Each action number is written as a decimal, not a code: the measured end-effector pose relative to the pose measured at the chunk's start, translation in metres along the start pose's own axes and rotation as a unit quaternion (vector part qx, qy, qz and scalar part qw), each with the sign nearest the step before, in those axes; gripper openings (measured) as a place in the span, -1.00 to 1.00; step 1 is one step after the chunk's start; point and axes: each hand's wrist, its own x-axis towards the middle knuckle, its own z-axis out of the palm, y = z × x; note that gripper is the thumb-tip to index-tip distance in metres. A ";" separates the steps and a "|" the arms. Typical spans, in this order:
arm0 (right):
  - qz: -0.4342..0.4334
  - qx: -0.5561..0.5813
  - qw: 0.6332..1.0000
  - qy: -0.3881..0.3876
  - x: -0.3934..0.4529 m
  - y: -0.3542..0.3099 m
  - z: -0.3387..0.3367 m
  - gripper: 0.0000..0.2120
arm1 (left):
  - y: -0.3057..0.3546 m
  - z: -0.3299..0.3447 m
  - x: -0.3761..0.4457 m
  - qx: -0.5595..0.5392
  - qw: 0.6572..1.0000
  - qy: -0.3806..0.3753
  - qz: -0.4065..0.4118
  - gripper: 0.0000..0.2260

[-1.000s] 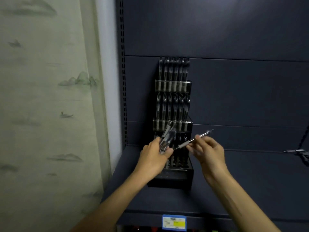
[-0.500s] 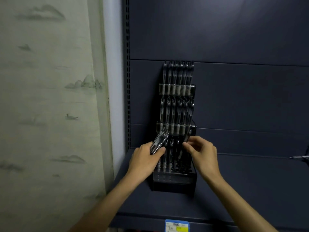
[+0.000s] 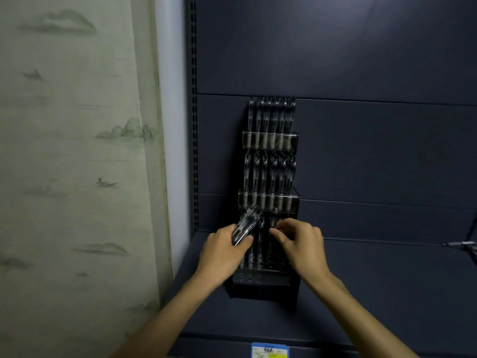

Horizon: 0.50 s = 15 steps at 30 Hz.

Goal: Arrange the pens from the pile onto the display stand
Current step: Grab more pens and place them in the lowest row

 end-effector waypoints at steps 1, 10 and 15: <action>0.001 -0.013 1.000 0.001 0.000 0.000 0.000 -0.82 | 0.000 0.000 -0.001 0.000 1.000 0.000 -0.001 -0.74; 0.013 -0.084 0.996 -0.040 -0.007 -0.001 0.005 -0.83 | -0.002 0.001 -0.002 -0.009 1.000 0.002 0.000 -0.78; 0.033 -0.071 0.996 -0.043 -0.020 0.012 0.014 -0.84 | -0.003 0.001 -0.003 -0.010 1.000 -0.001 0.001 -0.78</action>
